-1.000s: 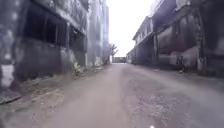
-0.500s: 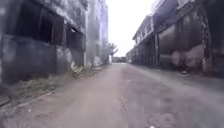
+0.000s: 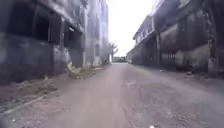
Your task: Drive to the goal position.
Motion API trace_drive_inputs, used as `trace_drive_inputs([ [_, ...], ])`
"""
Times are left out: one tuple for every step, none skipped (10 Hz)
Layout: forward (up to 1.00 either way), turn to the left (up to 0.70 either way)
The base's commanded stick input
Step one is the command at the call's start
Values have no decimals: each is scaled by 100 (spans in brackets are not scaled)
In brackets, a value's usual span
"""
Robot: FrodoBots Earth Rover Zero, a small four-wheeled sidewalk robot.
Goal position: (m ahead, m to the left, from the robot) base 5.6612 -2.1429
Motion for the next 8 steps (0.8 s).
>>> trace_drive_inputs([
  [50, 0],
  [50, 0],
  [50, 0],
  [50, 0],
  [50, 0],
  [50, 0],
  [50, 0],
  [50, 0],
])
